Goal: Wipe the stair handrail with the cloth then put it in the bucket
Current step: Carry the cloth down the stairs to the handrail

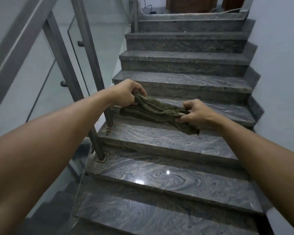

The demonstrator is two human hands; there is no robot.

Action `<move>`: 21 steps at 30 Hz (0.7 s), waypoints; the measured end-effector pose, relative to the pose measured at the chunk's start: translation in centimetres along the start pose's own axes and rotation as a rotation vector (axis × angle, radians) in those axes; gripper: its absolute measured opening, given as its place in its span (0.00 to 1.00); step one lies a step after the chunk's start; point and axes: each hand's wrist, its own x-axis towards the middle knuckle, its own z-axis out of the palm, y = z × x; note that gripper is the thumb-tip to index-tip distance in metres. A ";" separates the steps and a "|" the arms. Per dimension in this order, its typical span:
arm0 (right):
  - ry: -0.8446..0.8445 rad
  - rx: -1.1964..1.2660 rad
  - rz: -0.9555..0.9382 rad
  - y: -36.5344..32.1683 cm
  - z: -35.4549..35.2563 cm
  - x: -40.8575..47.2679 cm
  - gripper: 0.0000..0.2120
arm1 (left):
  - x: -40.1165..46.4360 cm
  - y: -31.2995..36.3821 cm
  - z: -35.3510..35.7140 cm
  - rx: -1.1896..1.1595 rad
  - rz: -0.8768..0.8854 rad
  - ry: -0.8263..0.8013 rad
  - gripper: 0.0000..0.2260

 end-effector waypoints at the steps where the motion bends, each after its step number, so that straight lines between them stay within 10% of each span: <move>1: 0.028 -0.059 -0.031 -0.3 -0.8 1.7 0.09 | 1.3 -0.6 -0.8 -0.002 -0.006 0.020 0.14; 14: 0.045 -0.670 -0.239 -5.9 -13.9 21.8 0.13 | 18.1 -1.5 -13.9 -0.008 -0.080 0.195 0.04; 21: 0.022 -0.597 -0.246 -8.5 -23.2 34.1 0.12 | 27.4 0.6 -22.6 -0.025 -0.166 0.338 0.05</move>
